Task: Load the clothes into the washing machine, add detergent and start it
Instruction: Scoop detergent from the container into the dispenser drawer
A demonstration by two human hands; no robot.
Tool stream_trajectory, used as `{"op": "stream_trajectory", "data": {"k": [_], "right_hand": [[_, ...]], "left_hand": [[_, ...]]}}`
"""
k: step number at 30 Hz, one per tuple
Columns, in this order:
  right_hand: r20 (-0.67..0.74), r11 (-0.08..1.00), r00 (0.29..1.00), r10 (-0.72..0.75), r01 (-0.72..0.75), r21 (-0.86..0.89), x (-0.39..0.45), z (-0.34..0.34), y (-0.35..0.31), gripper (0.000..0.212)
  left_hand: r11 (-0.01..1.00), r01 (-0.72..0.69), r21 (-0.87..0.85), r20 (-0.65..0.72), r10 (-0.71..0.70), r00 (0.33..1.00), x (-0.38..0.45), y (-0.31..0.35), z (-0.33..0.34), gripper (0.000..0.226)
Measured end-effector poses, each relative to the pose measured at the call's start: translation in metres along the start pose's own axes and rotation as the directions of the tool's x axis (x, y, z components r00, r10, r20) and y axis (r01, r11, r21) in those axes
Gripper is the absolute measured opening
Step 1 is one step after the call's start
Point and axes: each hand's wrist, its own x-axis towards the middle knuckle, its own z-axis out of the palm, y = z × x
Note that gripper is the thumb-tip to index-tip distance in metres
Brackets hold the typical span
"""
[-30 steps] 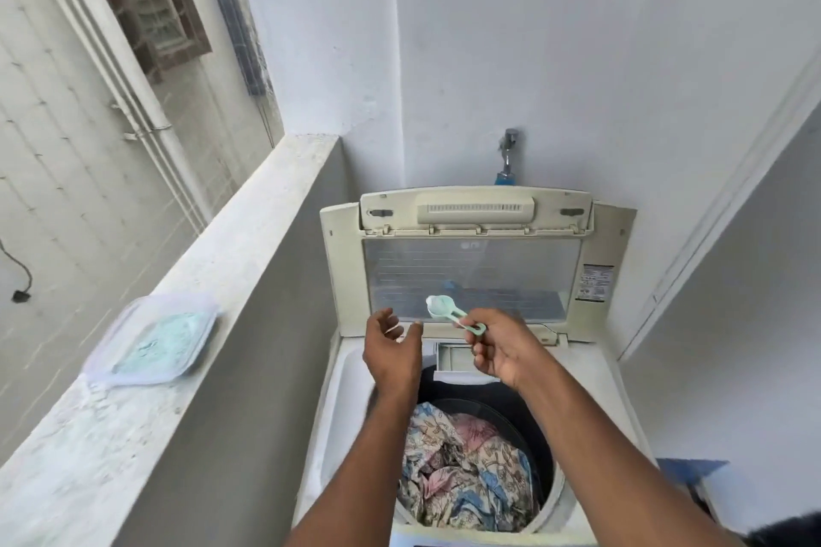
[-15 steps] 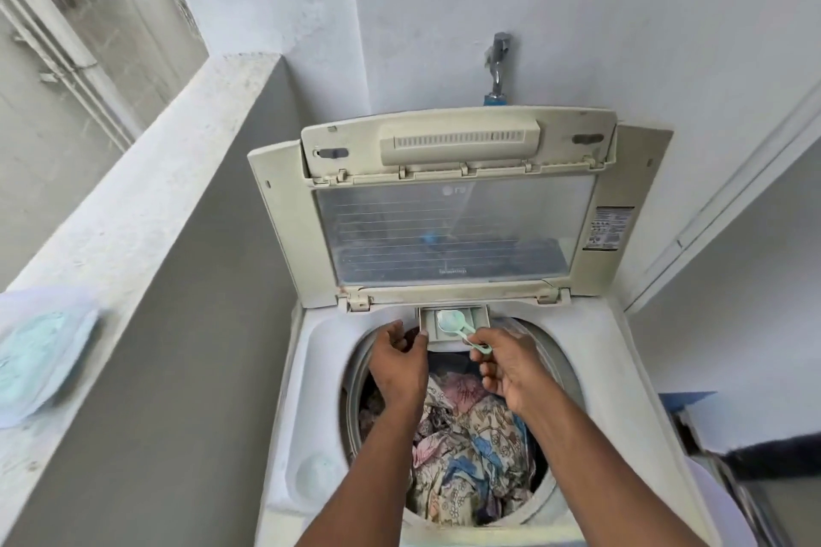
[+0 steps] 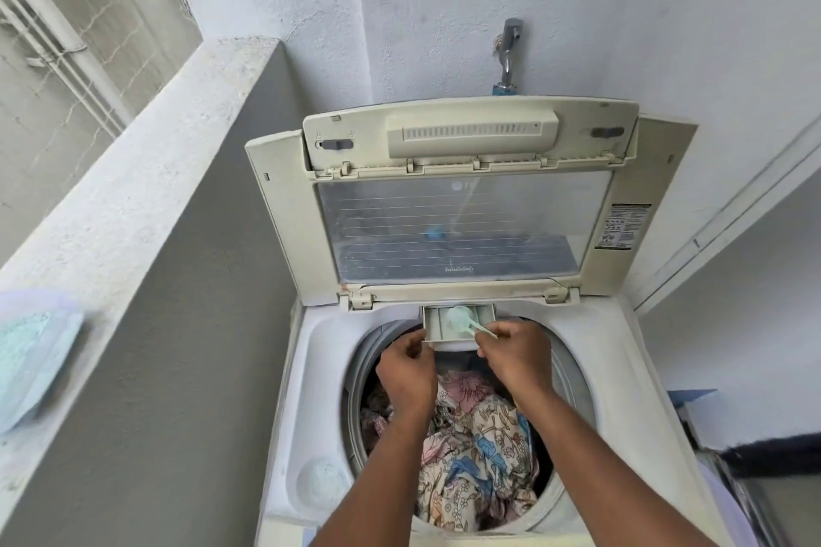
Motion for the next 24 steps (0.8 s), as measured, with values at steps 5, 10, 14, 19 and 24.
{"op": "stream_trajectory", "data": {"k": [5,10,14,19,24], "right_hand": [[-0.027,0.814,0.934,-0.356,0.296,-0.500,-0.004,0.003,0.010,0.016],[0.167,0.463,0.743,-0.648,0.558,-0.689,-0.005,0.001,0.029,0.042],[0.170,0.370,0.689,-0.705,0.561,-0.740,-0.008,-0.003,0.038,0.047],[0.181,0.404,0.729,-0.660,0.547,-0.733,-0.011,-0.002,0.035,0.050],[0.086,0.590,0.806,-0.586,0.497,-0.636,-0.022,-0.002,0.017,0.032]], "left_hand": [[0.999,-0.013,0.037,0.028,0.012,1.000,0.003,-0.005,-0.004,0.027],[0.997,-0.021,0.072,0.035,0.018,0.999,0.002,-0.008,-0.003,0.030],[0.996,-0.027,0.091,0.038,0.024,0.999,0.001,-0.009,-0.004,0.033],[0.998,-0.031,0.063,0.059,0.028,0.998,-0.005,-0.004,-0.005,0.037],[0.998,-0.037,0.045,0.049,0.035,0.998,-0.010,-0.005,-0.009,0.037]]}}
